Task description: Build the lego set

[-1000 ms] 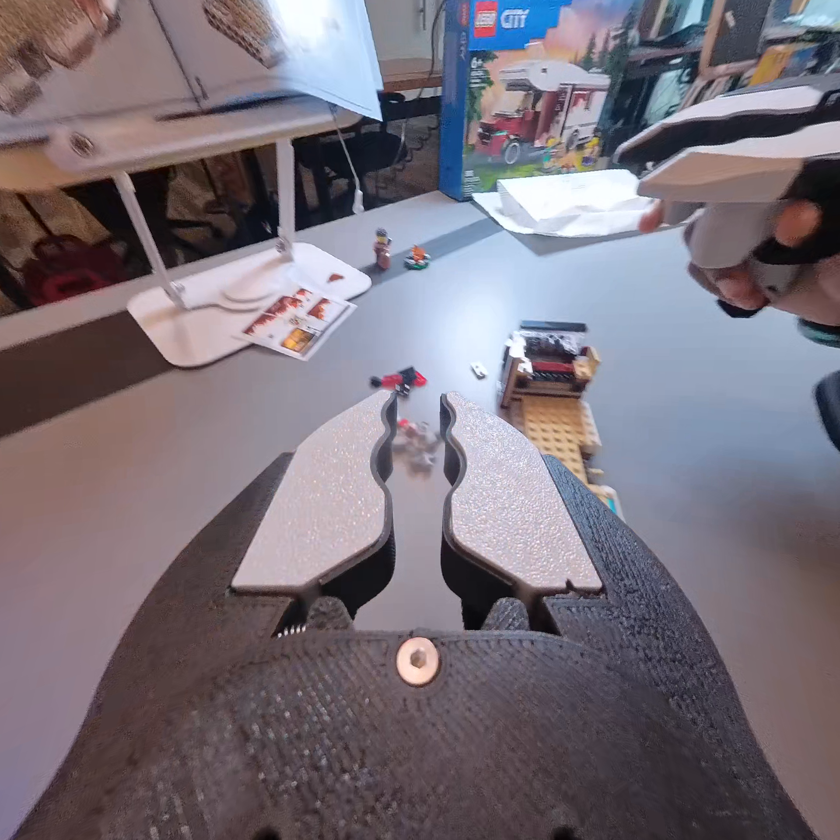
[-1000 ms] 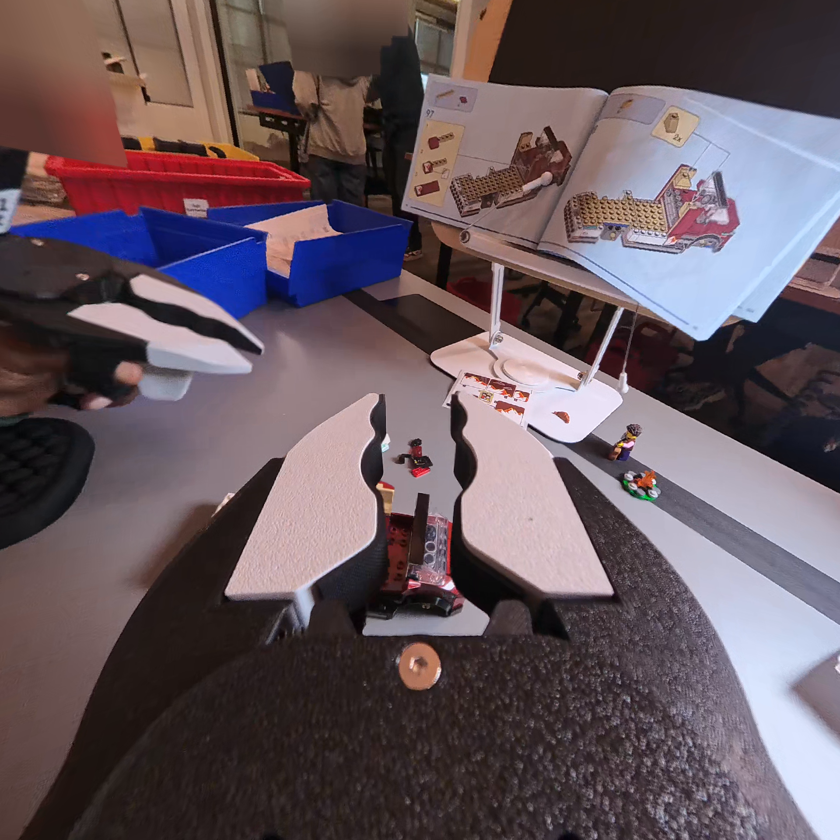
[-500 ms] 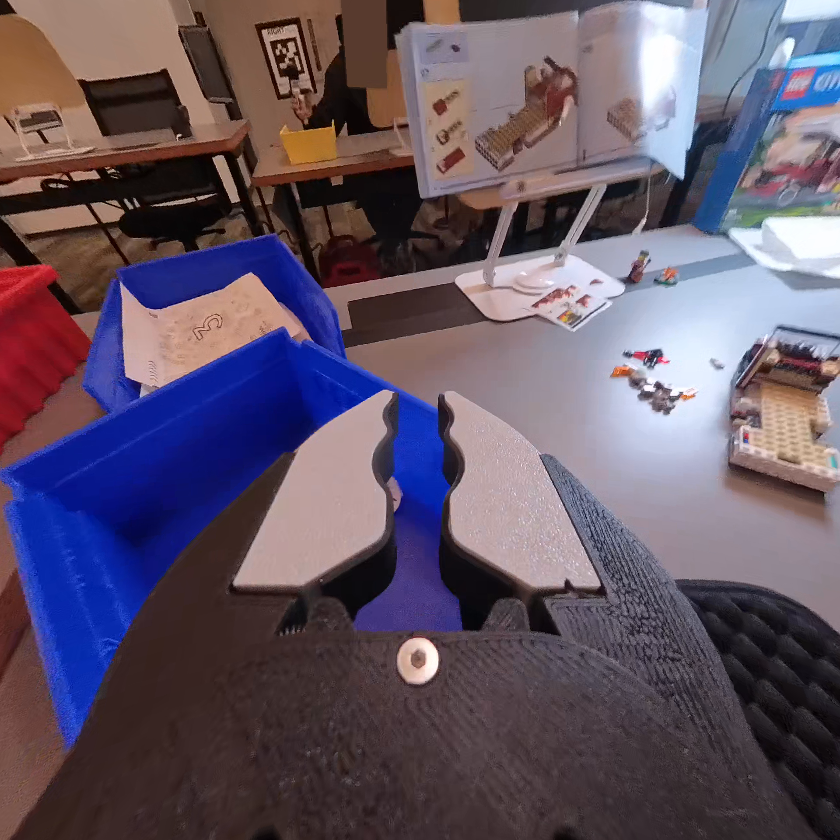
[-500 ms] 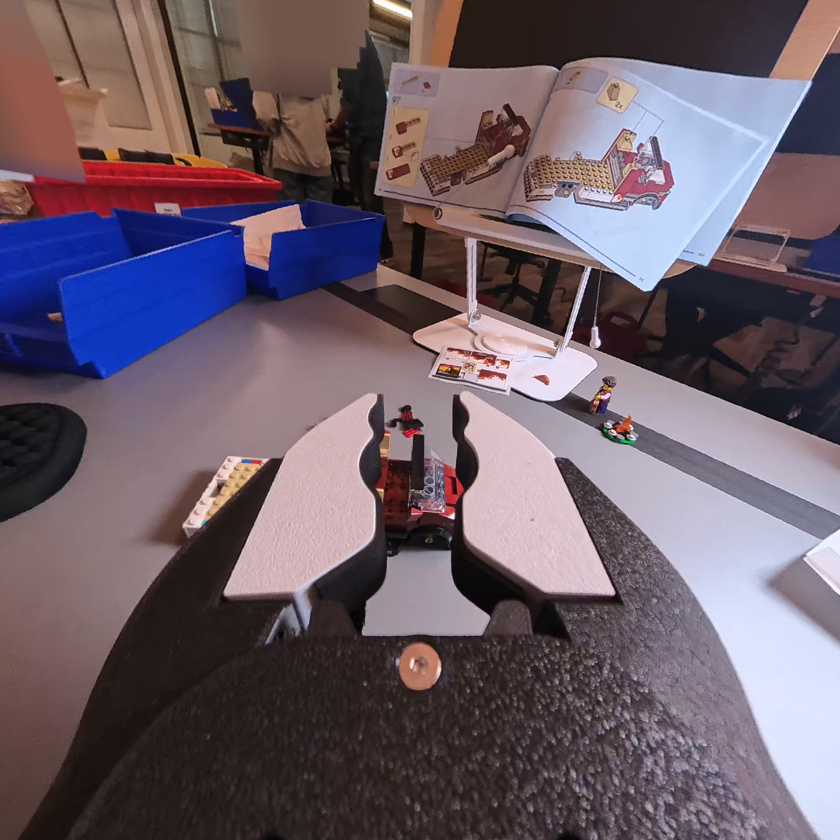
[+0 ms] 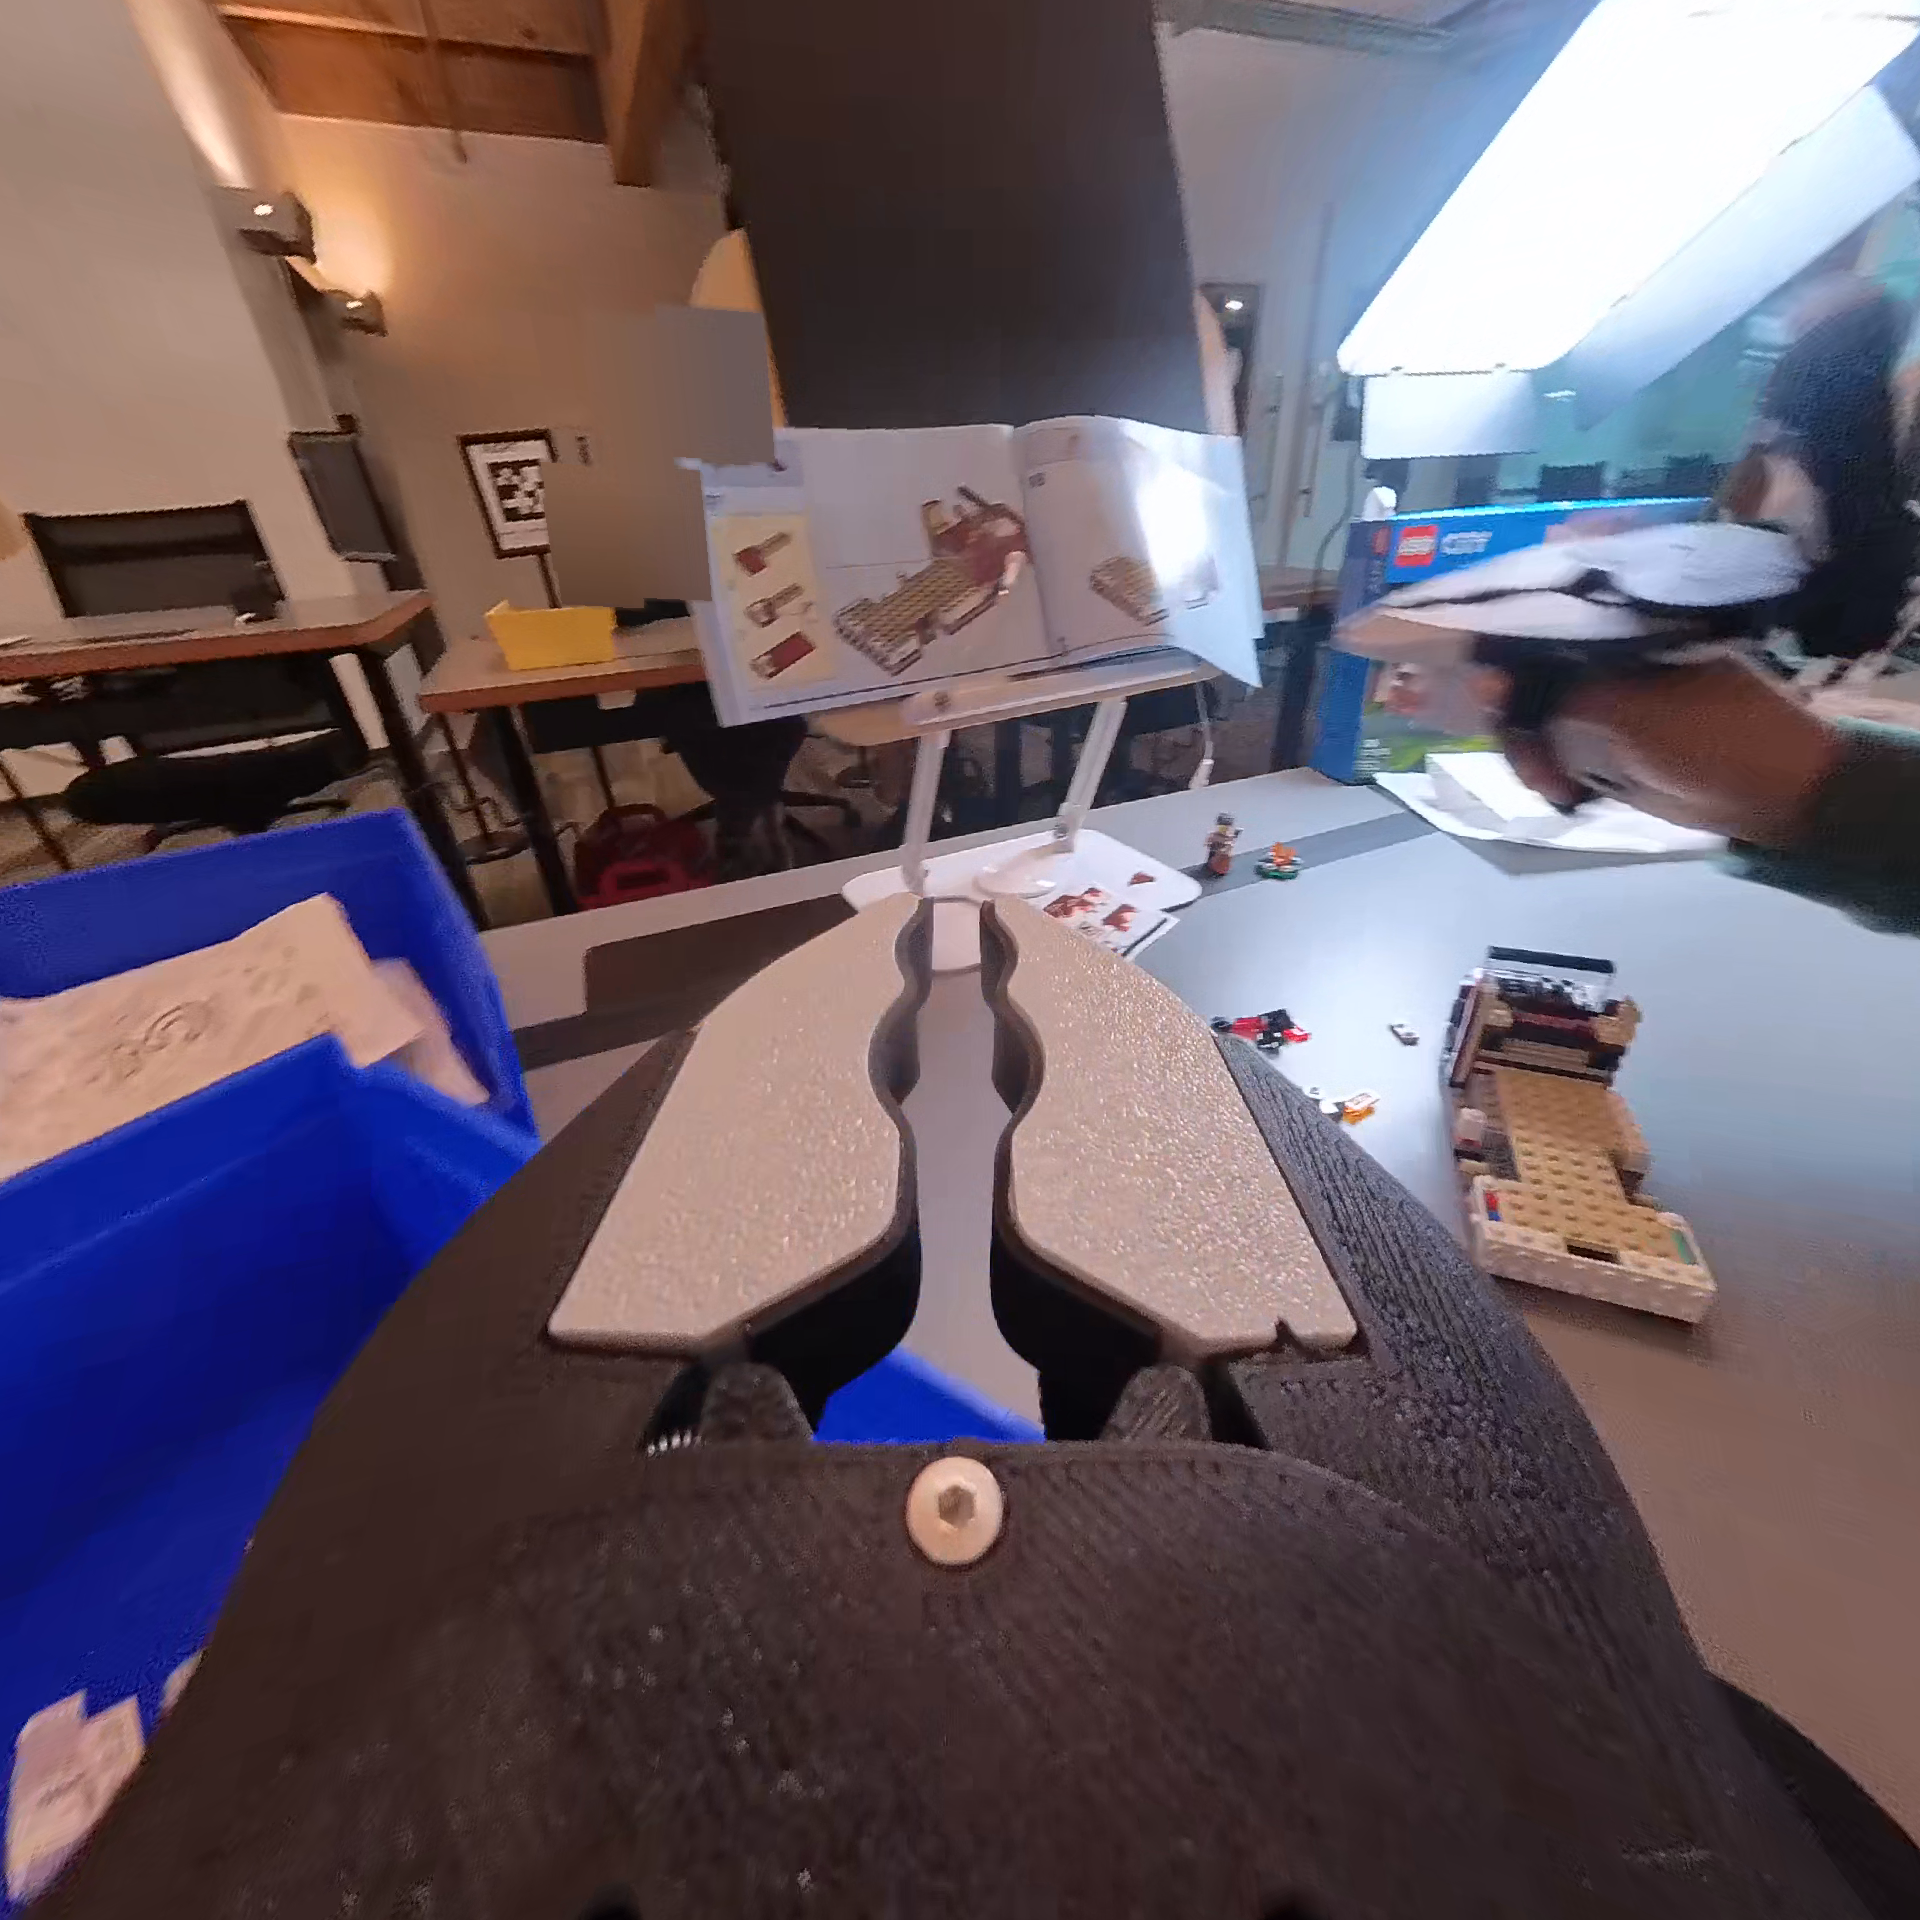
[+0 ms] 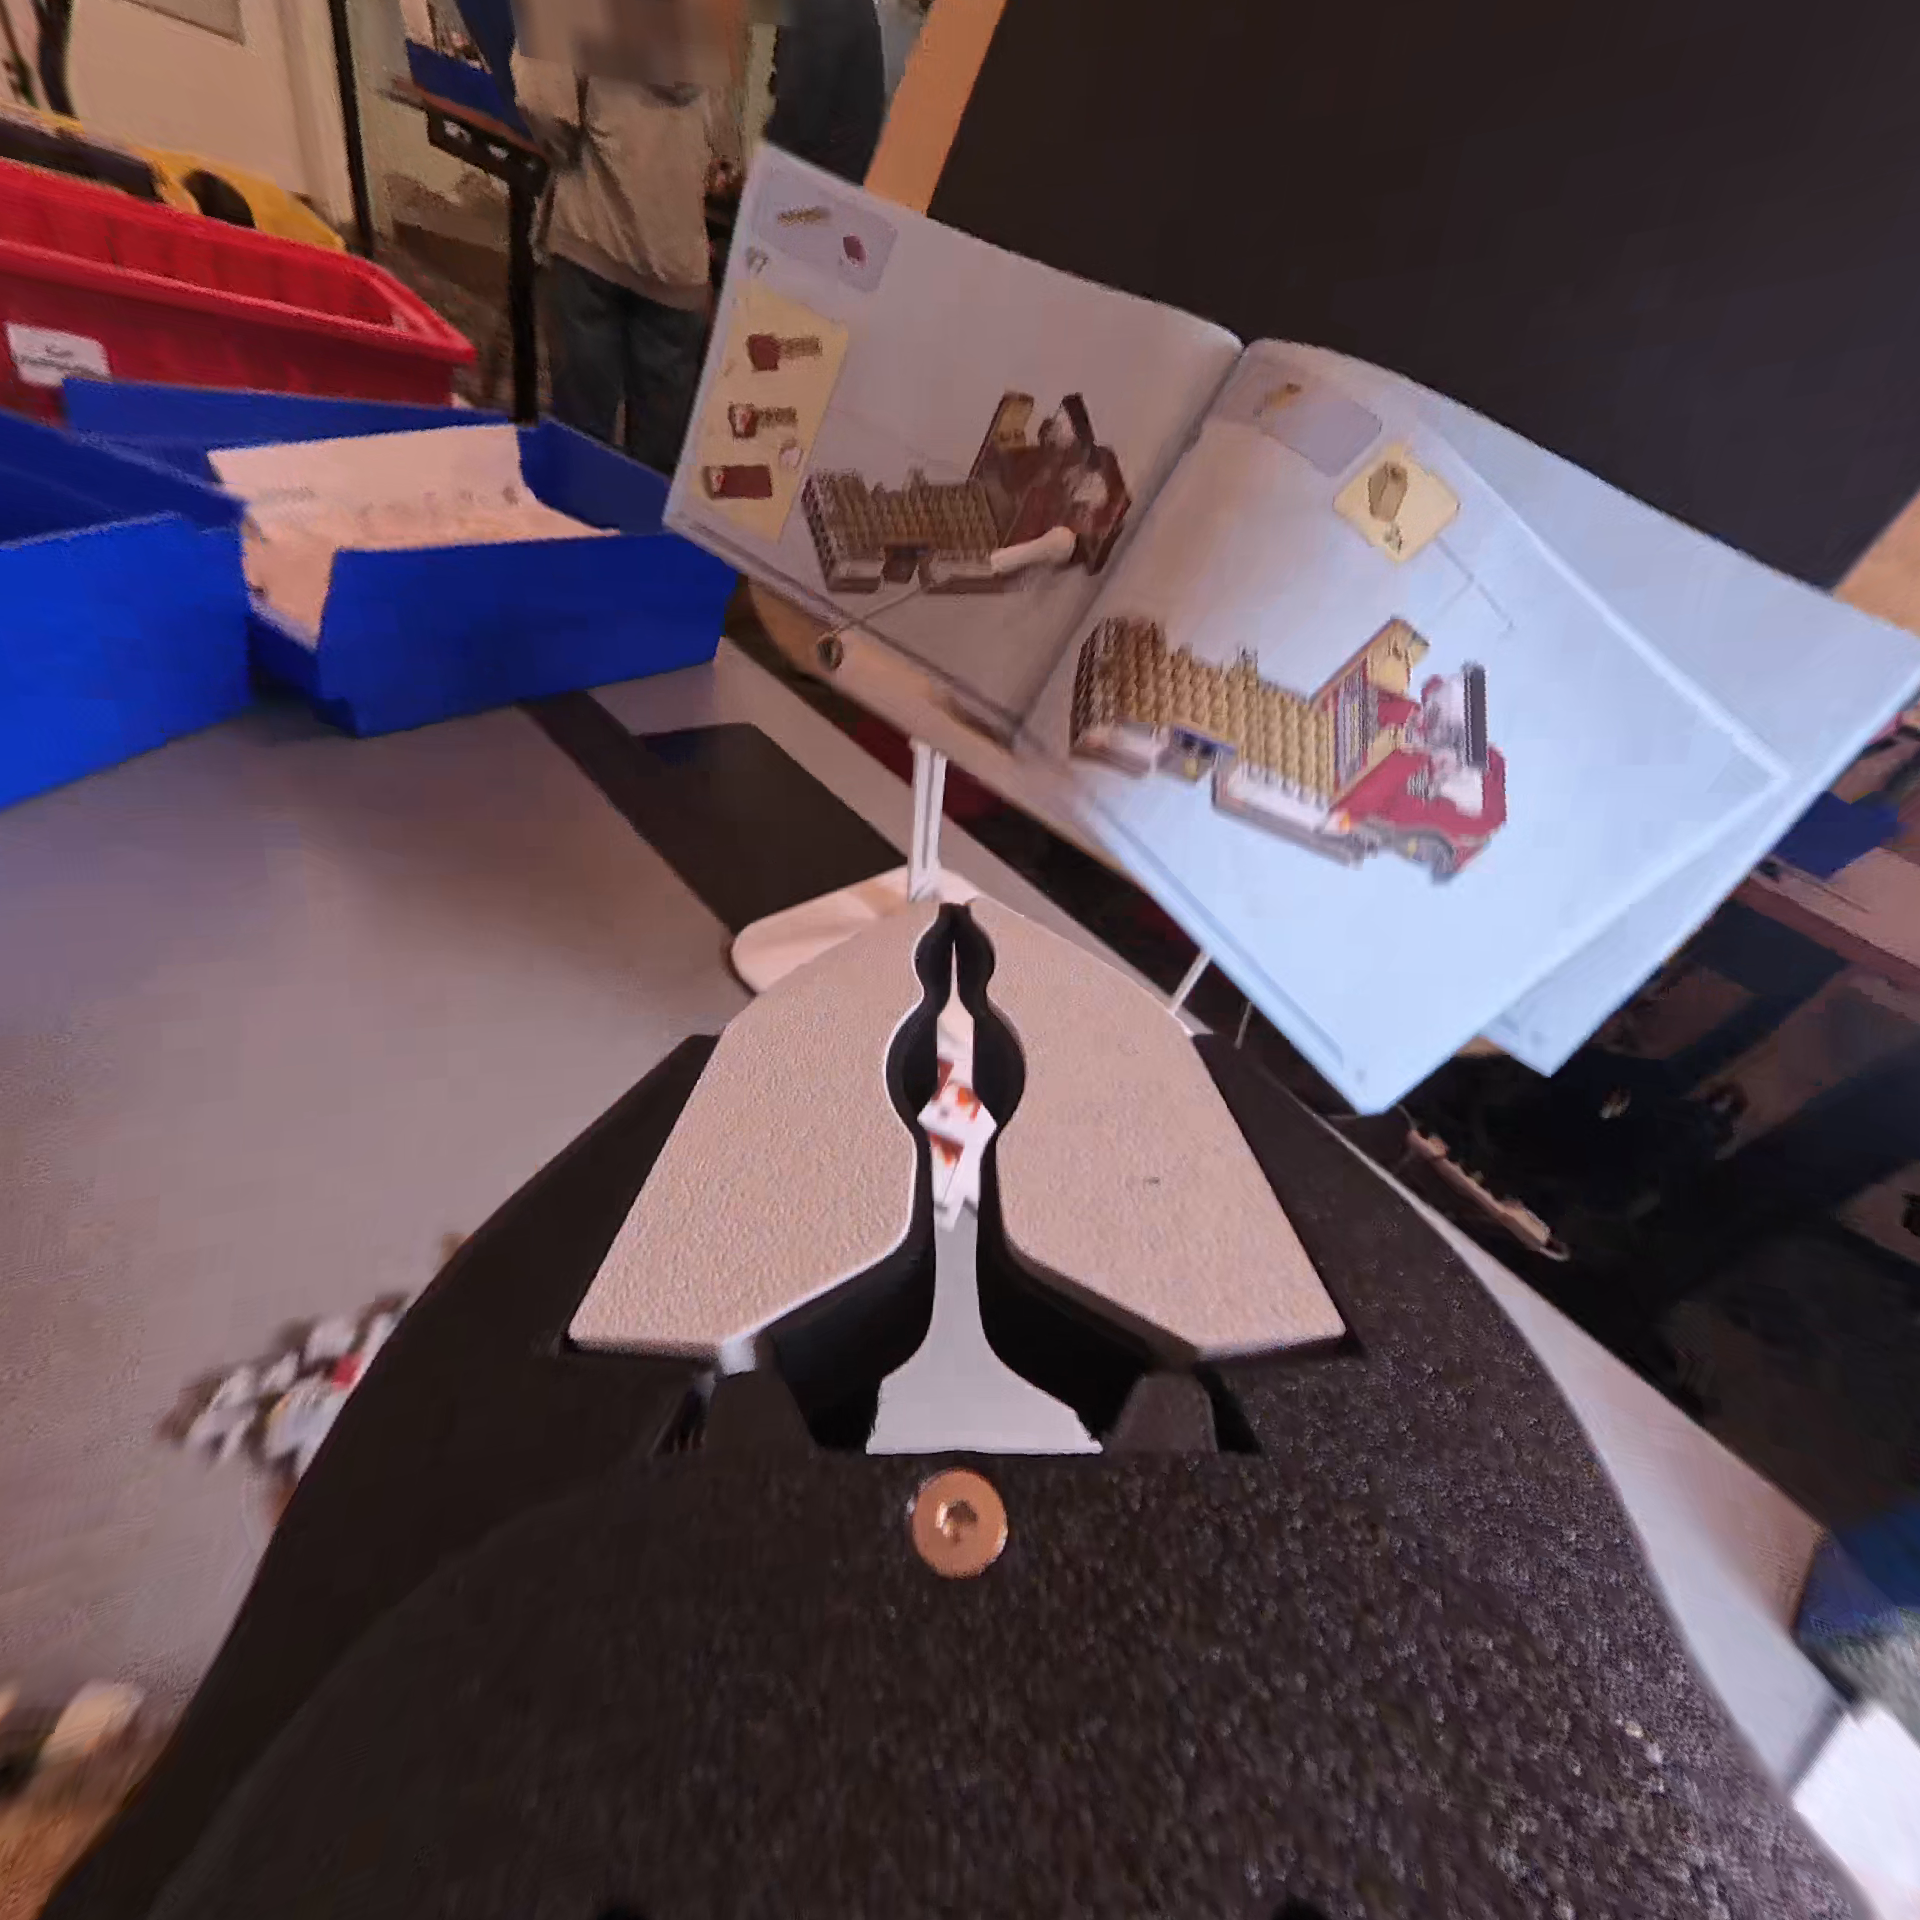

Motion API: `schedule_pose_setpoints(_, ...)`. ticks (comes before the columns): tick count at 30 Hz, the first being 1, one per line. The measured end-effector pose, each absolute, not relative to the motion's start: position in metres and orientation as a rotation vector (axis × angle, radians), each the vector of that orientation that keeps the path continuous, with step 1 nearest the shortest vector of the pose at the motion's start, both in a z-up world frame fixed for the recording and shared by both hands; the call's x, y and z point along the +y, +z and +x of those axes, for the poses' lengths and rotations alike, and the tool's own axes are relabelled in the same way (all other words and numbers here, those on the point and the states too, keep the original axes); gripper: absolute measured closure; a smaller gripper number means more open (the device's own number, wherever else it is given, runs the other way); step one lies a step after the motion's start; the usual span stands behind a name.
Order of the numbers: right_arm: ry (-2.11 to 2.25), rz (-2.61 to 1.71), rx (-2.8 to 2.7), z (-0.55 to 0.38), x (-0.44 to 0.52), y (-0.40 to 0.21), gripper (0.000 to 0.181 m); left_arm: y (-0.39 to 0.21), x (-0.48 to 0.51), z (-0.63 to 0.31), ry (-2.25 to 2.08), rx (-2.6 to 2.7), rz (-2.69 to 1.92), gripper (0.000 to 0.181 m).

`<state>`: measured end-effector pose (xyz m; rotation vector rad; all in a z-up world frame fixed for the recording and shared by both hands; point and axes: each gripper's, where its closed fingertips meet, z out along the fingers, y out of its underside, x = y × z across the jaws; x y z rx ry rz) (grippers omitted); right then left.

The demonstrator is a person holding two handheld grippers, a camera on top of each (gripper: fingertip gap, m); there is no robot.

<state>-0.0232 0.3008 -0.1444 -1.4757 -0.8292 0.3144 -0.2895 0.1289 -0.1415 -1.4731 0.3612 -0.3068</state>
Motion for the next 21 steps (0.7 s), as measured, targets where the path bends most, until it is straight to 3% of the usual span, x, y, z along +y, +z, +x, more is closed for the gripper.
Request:
schedule_pose_setpoints(4, 0.236, -1.523, -0.845, -0.055, 0.388, -0.125, 0.18, -0.126, 0.137, -0.244, -0.345, 0.516, -1.482, 0.172)
schedule_pose_setpoints(9, -0.11, -1.605, -0.86, -0.012, 0.462, -0.131, 0.181, -0.101, 0.156, -0.181, -0.344, 0.687, -1.489, 0.172)
schedule_pose_setpoints(16, -0.033, -1.565, -0.69, 0.019, 0.475, -0.11, 0.18, -0.09, 0.272, -0.087, -0.325, 0.577, -1.516, 0.171)
schedule_pose_setpoints(21, 0.177, -1.539, -0.559, 0.032, 0.443, -0.133, 0.157, -0.121, 0.375, -0.063, -0.229, 0.505, -1.601, 0.17)
